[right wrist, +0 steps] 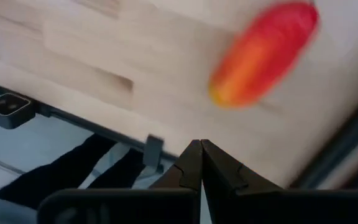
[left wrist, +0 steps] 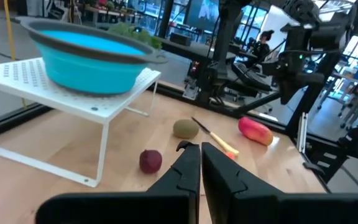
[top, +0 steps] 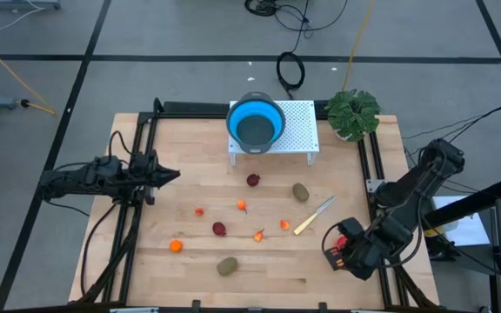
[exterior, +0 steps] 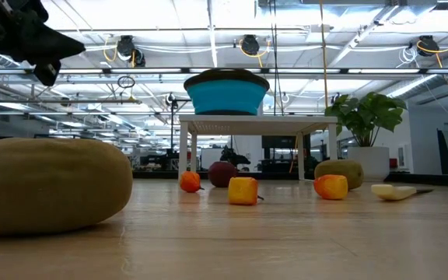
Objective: Pick & Place Fruit
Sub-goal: Put the mango into the blue strainer bowl on the shelf
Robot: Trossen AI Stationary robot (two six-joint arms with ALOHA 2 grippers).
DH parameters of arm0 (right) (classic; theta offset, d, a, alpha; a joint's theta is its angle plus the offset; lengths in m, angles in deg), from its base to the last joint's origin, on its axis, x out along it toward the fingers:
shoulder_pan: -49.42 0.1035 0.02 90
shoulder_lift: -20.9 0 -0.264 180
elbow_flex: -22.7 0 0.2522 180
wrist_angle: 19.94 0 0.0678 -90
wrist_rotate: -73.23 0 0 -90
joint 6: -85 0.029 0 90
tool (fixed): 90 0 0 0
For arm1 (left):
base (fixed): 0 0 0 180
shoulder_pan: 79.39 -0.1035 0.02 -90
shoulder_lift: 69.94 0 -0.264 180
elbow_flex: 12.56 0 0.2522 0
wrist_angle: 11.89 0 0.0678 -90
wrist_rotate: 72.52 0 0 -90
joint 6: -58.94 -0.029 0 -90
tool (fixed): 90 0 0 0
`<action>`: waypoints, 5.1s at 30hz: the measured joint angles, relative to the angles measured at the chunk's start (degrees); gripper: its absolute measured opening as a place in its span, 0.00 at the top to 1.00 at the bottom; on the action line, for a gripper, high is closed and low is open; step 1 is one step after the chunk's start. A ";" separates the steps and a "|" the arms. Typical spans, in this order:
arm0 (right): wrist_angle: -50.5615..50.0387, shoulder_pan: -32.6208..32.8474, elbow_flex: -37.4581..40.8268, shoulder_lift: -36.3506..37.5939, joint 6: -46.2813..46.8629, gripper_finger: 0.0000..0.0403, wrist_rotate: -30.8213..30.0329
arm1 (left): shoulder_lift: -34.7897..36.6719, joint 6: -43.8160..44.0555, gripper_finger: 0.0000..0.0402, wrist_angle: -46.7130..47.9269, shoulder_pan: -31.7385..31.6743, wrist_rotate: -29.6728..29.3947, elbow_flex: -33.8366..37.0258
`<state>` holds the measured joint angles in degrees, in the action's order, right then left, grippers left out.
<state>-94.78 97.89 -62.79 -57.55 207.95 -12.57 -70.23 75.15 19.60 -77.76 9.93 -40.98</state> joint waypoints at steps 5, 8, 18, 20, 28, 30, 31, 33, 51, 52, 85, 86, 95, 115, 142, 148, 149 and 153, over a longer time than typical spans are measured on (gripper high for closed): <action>-1.19 0.12 0.00 0.89 2.83 1.00 3.53 | -0.07 0.01 1.00 0.48 0.00 -0.22 -0.02; -1.56 -0.01 0.00 1.37 2.28 1.00 3.26 | -0.07 0.22 0.98 0.53 0.01 -0.22 -0.02; -2.07 0.01 0.00 1.37 0.46 0.99 3.37 | -0.07 0.47 0.99 0.51 -0.01 -0.57 -0.02; -2.41 0.01 0.00 1.37 0.44 0.98 3.37 | -0.07 0.81 0.99 0.47 0.01 -0.57 -0.02; -2.31 0.01 0.00 1.37 0.43 0.82 3.52 | -0.07 1.51 0.95 0.08 0.00 -0.58 -0.02; -2.17 0.01 0.00 1.37 0.43 0.76 3.52 | -0.07 1.90 0.95 0.07 -0.01 -0.57 -0.02; -2.17 0.01 0.00 1.37 0.43 0.73 3.52 | -0.07 1.98 0.95 0.07 0.01 -0.57 -0.02; -2.17 0.01 0.00 1.37 0.83 0.67 3.53 | -0.07 2.01 0.95 0.08 0.00 -0.57 -0.02; -2.19 0.01 0.02 1.37 2.45 0.18 3.46 | -0.07 3.28 0.95 0.03 -0.01 -0.53 -0.02; -2.19 0.01 0.02 1.37 2.33 0.17 3.43 | -0.07 3.30 0.95 0.03 -0.01 -0.53 -0.02; 4.00 -0.01 4.90 1.37 0.91 0.14 3.41 | -0.07 3.31 0.95 0.05 0.00 -0.54 -0.02; 4.03 -0.01 4.90 1.37 0.87 0.14 3.41 | -0.07 3.32 0.95 0.05 -0.01 -0.54 -0.02; 4.02 -0.01 4.90 1.37 0.87 0.12 3.42 | -0.07 3.45 0.95 0.05 -0.01 -0.53 -0.02; 2.62 -0.01 4.90 1.37 2.57 0.12 3.13 | -0.06 3.59 0.95 0.05 0.00 -0.53 -0.02; 17.78 -0.93 18.18 1.04 2.48 0.13 3.27 | -0.05 3.48 0.95 0.06 0.00 -0.54 0.00; 16.31 -0.90 18.18 0.97 3.44 0.13 3.22 | -0.05 3.39 0.95 0.07 0.01 -1.38 0.00; 15.95 -0.90 18.18 0.72 3.53 0.13 3.17 | -0.05 3.14 0.95 0.07 -0.01 -1.51 0.00; 15.32 -0.90 18.18 -0.65 3.88 0.13 2.83 | -0.05 2.69 0.95 0.05 0.01 -1.53 0.00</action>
<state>-79.46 96.99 -44.60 -58.19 211.83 -9.74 -70.27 77.84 19.65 -77.75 8.39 -40.98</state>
